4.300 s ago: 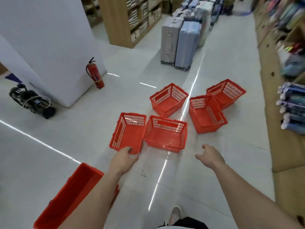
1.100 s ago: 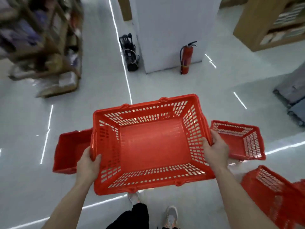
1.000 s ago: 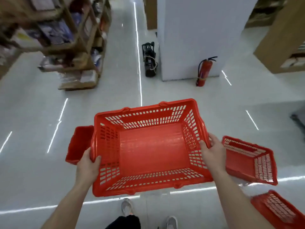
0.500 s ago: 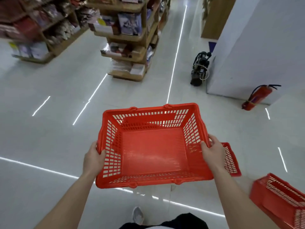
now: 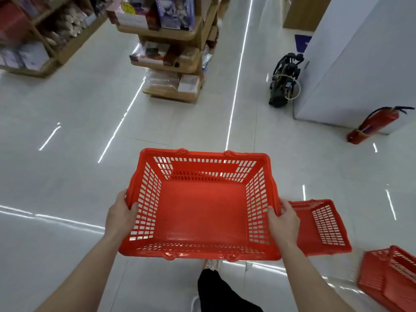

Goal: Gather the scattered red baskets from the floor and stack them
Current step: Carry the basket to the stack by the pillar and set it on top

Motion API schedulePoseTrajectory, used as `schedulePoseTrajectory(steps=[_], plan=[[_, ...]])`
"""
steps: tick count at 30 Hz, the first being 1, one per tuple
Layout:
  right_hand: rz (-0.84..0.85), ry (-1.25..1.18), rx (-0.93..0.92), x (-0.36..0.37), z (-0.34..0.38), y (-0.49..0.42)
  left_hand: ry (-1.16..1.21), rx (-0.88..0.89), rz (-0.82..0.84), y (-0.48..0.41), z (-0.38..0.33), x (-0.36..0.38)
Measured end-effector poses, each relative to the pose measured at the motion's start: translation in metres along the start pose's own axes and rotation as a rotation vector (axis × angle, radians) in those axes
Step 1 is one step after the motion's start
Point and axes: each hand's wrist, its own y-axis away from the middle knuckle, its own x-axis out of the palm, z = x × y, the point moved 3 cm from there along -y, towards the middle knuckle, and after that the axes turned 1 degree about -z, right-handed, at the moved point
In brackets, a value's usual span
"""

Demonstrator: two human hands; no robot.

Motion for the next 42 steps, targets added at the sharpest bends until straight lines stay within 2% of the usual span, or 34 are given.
schedulePoseTrajectory(steps=[8,14,22,29,32,35,37,42], plan=[[0.033,0.05,0.137,0.1,-0.032,-0.08,-0.101,-0.034,0.049,-0.107,0.009,0.074],[0.025,0.083,0.254,0.166,-0.064,-0.109,-0.16,-0.072,0.144,-0.179,0.045,0.126],[0.048,0.138,0.427,0.204,-0.11,-0.115,-0.116,-0.077,0.354,-0.221,0.057,0.185],[0.009,0.169,0.435,0.225,-0.111,-0.132,-0.104,-0.087,0.358,-0.246,0.061,0.208],[0.099,0.111,0.476,0.242,-0.133,-0.124,-0.141,-0.155,0.447,-0.246,0.084,0.219],[0.278,0.155,0.552,0.255,-0.159,-0.11,-0.267,-0.212,0.563,-0.242,0.1,0.222],[0.364,0.285,0.567,0.256,-0.168,-0.1,-0.393,-0.187,0.589,-0.239,0.1,0.221],[0.35,0.342,0.511,0.223,-0.132,-0.088,-0.452,0.004,0.684,-0.213,0.039,0.199]])
